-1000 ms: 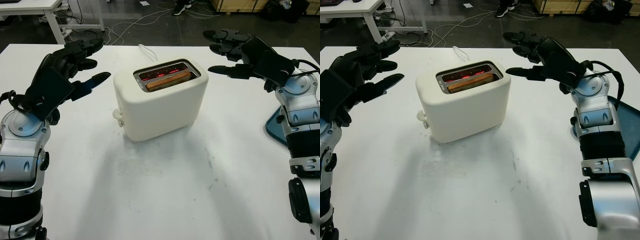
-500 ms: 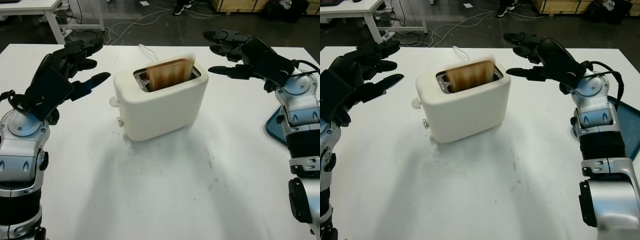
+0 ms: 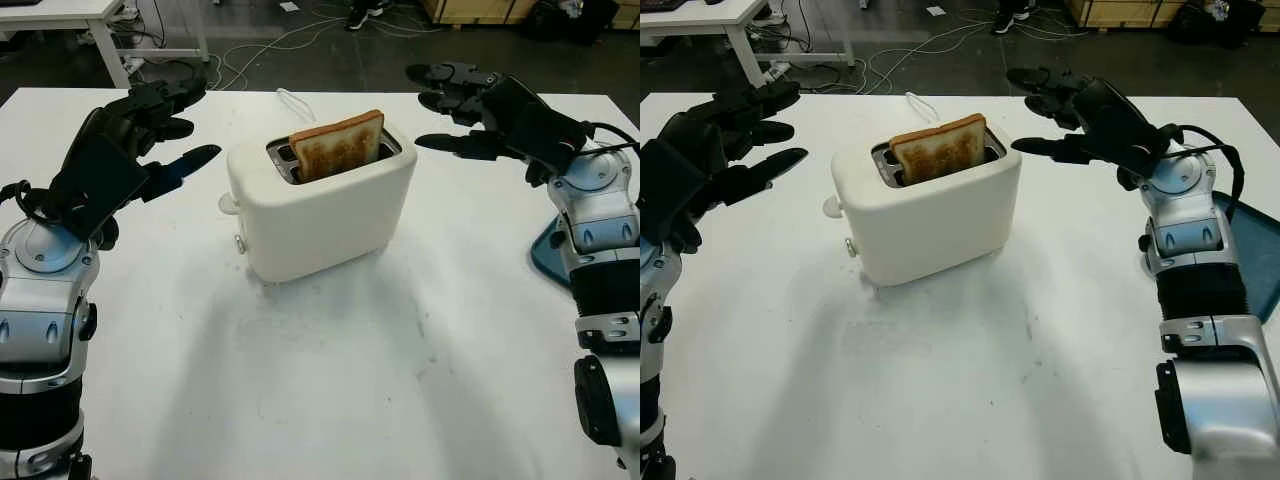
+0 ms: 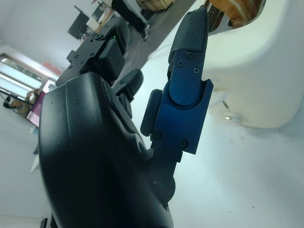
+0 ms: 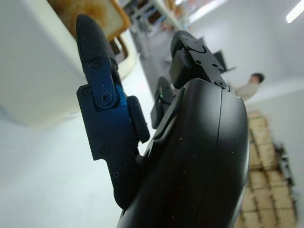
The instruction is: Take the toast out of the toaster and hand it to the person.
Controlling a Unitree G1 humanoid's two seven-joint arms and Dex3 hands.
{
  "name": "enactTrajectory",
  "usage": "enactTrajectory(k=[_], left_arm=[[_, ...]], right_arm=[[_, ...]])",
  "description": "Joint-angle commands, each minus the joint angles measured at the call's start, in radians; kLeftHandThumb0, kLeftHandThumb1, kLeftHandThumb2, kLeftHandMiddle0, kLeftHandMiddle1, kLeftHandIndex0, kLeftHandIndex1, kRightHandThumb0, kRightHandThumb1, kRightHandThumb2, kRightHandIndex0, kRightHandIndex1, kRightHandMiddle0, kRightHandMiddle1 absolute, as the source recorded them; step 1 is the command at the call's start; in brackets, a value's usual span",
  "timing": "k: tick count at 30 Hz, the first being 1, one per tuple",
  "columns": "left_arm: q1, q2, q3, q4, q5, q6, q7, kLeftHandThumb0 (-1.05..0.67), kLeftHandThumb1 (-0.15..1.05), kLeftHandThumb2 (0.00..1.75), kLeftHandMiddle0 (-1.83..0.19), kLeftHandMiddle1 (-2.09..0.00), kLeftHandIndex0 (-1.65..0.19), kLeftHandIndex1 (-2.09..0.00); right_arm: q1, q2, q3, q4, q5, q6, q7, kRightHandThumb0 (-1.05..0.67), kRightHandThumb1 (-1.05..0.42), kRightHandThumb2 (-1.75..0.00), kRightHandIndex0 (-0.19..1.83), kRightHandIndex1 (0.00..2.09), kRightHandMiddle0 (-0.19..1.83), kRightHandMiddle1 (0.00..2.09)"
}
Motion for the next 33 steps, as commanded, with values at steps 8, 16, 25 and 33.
enactTrajectory(k=[8, 16, 25, 33], left_arm=[[-0.001, 0.007, 0.004, -0.007, 0.003, -0.007, -0.003, -0.7, 0.92, 0.11, -0.04, -0.93, -0.44, -0.07], [0.002, -0.001, 0.01, -0.003, 0.005, -0.018, 0.004, -0.68, 0.92, 0.1, -0.03, -0.95, -0.44, -0.08], [0.006, -0.004, 0.011, -0.003, 0.012, -0.02, 0.016, -0.68, 0.92, 0.11, -0.05, -0.95, -0.45, -0.09], [0.004, -0.006, 0.015, 0.001, -0.003, -0.02, 0.014, -0.69, 0.92, 0.09, -0.04, -0.94, -0.44, -0.09]], right_arm=[[-0.272, 0.001, 0.063, 0.153, -0.116, -0.34, -0.072, -0.65, -0.58, 0.0, 0.79, 0.33, 0.79, 0.21], [-0.387, 0.044, 0.212, 0.185, -0.352, -0.422, -0.201, -0.78, -0.57, 0.0, 0.76, 0.7, 0.94, 0.21], [-0.447, 0.086, 0.35, 0.305, -0.495, -0.41, -0.201, -0.69, -0.61, -0.01, 0.65, 0.65, 0.87, 0.13], [-0.478, 0.121, 0.401, 0.392, -0.533, -0.389, -0.208, -0.61, -0.63, -0.01, 0.59, 0.65, 0.84, 0.09]])
